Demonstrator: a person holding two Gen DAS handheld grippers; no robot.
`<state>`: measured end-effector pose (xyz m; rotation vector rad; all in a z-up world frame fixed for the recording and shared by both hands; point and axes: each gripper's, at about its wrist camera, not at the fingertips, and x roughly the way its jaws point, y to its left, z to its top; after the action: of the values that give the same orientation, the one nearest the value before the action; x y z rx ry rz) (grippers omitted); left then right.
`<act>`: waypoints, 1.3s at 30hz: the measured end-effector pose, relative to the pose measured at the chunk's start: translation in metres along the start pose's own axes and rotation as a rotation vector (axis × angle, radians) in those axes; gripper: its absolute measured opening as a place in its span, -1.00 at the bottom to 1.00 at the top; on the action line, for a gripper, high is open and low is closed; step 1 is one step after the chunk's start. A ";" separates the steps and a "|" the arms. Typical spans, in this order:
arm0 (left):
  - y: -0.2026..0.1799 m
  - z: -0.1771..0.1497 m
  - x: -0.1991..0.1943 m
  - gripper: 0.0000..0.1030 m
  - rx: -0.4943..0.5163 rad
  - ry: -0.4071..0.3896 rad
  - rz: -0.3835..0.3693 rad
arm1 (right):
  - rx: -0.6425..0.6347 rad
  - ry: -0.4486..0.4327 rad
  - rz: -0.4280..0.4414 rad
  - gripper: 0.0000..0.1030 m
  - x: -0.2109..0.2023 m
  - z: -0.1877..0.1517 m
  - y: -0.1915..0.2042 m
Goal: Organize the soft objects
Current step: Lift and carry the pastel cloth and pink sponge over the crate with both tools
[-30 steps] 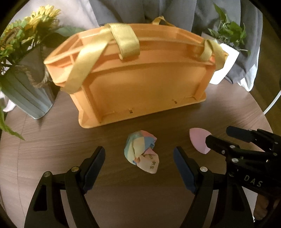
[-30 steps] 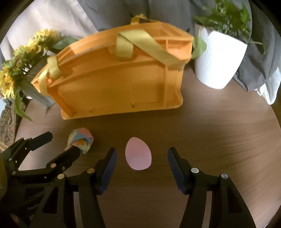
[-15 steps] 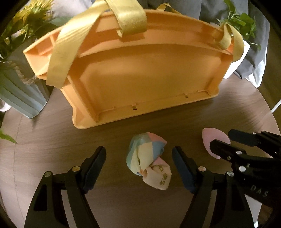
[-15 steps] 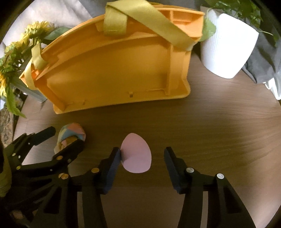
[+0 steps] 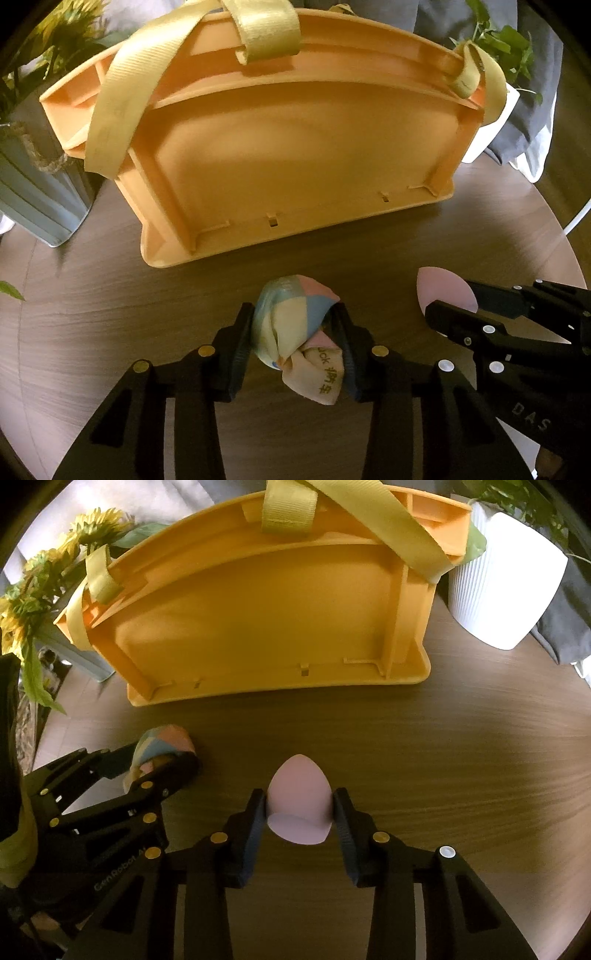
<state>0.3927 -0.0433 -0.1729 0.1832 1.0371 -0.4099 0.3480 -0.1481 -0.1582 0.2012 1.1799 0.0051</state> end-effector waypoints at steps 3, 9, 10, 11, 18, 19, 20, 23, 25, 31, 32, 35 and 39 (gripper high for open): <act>0.003 -0.003 -0.007 -0.22 0.005 -0.009 0.006 | 0.001 -0.004 -0.004 -0.29 0.001 0.000 0.002; -0.001 -0.009 -0.023 -0.23 0.016 -0.042 0.016 | 0.014 -0.023 -0.004 -0.30 -0.009 -0.008 0.000; -0.002 -0.010 -0.026 -0.23 0.015 -0.047 0.015 | 0.016 -0.032 -0.003 -0.30 -0.013 -0.009 0.001; -0.002 -0.011 -0.030 -0.23 0.015 -0.052 0.014 | 0.016 -0.037 -0.002 -0.30 -0.015 -0.009 0.000; 0.000 -0.019 -0.057 -0.23 0.019 -0.094 0.013 | 0.008 -0.093 0.004 -0.30 -0.041 -0.014 0.009; -0.005 -0.017 -0.059 -0.23 0.018 -0.104 0.017 | 0.003 -0.104 0.004 -0.30 -0.045 -0.014 0.011; -0.007 -0.016 -0.064 -0.23 0.018 -0.114 0.023 | -0.002 -0.113 0.005 -0.30 -0.052 -0.016 0.005; -0.009 -0.017 -0.077 -0.23 0.019 -0.144 0.034 | -0.029 -0.157 -0.010 -0.29 -0.066 -0.017 0.013; -0.010 -0.018 -0.085 -0.23 0.017 -0.163 0.037 | -0.050 -0.188 -0.013 -0.30 -0.078 -0.018 0.018; -0.009 -0.019 -0.110 -0.23 0.017 -0.217 0.044 | -0.076 -0.246 0.005 -0.29 -0.103 -0.018 0.027; -0.009 -0.018 -0.115 -0.23 0.018 -0.227 0.047 | -0.078 -0.256 0.009 -0.30 -0.107 -0.017 0.028; -0.008 -0.018 -0.125 -0.23 0.022 -0.257 0.052 | -0.083 -0.280 0.015 -0.30 -0.116 -0.016 0.031; -0.008 -0.015 -0.141 -0.23 0.021 -0.305 0.060 | -0.089 -0.313 0.021 -0.30 -0.128 -0.015 0.033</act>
<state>0.3148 -0.0115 -0.0585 0.1638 0.7265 -0.3809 0.2884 -0.1270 -0.0415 0.1305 0.8640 0.0433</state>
